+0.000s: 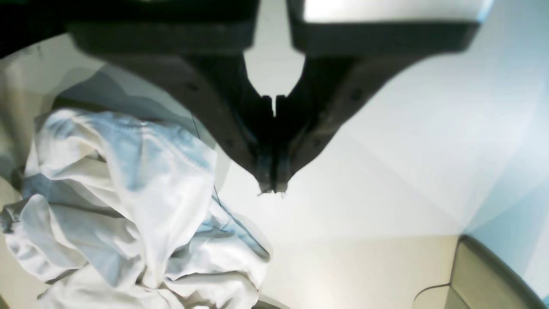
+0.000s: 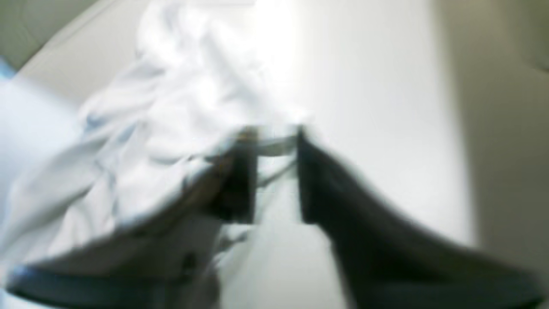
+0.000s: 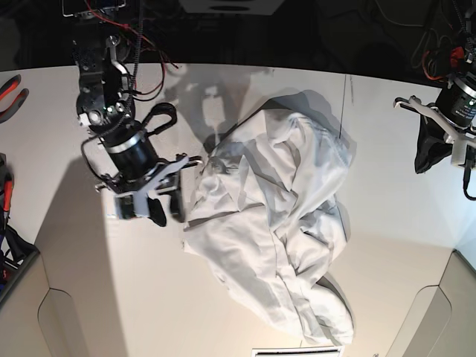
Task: Layout the t-shirt on the table in an organized manner, then fold the t-shirt properly
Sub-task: 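Move the right gripper down onto the crumpled white t-shirt and grasp it, then lift the shirt with the right gripper and drag it across the table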
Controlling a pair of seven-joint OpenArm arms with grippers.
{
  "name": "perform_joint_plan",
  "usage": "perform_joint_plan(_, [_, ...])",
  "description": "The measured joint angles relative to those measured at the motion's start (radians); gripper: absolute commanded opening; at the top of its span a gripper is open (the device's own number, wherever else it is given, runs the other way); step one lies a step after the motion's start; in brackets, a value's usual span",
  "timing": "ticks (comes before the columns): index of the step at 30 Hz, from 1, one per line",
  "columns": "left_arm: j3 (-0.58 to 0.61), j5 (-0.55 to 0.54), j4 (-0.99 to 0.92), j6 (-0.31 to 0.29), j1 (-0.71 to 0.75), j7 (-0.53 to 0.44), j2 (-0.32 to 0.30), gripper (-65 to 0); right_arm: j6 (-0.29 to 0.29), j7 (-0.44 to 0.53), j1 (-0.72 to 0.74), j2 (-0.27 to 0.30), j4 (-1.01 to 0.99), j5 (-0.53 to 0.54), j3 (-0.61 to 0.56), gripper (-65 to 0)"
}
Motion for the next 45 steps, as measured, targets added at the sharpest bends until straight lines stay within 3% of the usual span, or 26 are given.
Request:
perform_joint_plan(1, [0.0, 0.002, 0.0, -0.005, 0.0, 0.0, 0.001, -55.0, 0.029, 0.004, 0.031, -0.001, -0.039, -0.031, -0.029, -26.6])
perform_joint_plan(4, [-0.002, 0.004, 0.0, -0.047, -0.002, 0.002, 0.01, -45.8, 0.047, 0.004, 0.105, -0.001, -0.113, -0.179, -0.151, -26.0])
perform_joint_plan(7, [-0.002, 0.002, -0.01, -0.061, -0.002, 0.007, 0.015, -45.0, 0.034, 0.003, 0.151, 0.0, -0.143, -0.346, -0.291, -26.0])
perform_joint_plan(12, [-0.002, 0.003, -0.03, -0.061, -0.002, 0.008, 0.014, -45.0, -0.095, 0.014, 0.24, -0.001, -0.21, -0.497, -0.474, -26.0])
perform_joint_plan(16, [-0.002, 0.003, -0.032, -0.061, -0.002, 0.018, 0.014, -45.0, -0.194, 0.005, 0.319, -0.017, -0.354, -0.533, -0.491, -26.0])
perform_joint_plan(18, [-0.002, 0.003, -0.032, -0.063, -0.002, 0.02, 0.014, -45.0, -0.211, 0.004, 0.362, -0.027, -0.421, -0.533, -0.472, -26.0])
perform_joint_plan(20, [-0.002, 0.003, -0.033, -0.064, -0.002, 0.023, 0.015, -45.0, -0.201, 0.002, 0.401, -0.049, -0.474, -0.534, -0.446, -26.0])
perform_joint_plan(27, [-0.002, -0.014, -0.033, -0.064, -0.002, 0.023, 0.015, -45.0, -0.053, 0.012, 0.476, -0.064, -0.638, -0.537, -0.455, -26.0])
perform_joint_plan(34, [-0.002, -0.014, -0.033, -0.064, -0.002, 0.023, 0.015, -45.0, -0.047, 0.02, 0.481, -0.064, -0.682, -0.538, -0.513, -26.8])
perform_joint_plan(36, [-0.002, -0.014, -0.033, -0.064, -0.002, 0.023, 0.015, -45.0, -0.046, 0.021, 0.481, -0.064, -0.682, -0.537, -0.517, -35.1])
perform_joint_plan(39, [-0.002, -0.02, -0.033, -0.064, -0.002, 0.023, 0.015, -45.0, -0.056, 0.02, 0.481, -0.064, -0.685, -0.533, -0.52, -64.2])
perform_joint_plan(45, [-0.002, -0.021, -0.033, -0.064, -0.003, 0.024, 0.015, -45.0, -0.301, 0.013, 0.487, -0.064, -0.689, -0.52, -0.521, -65.0])
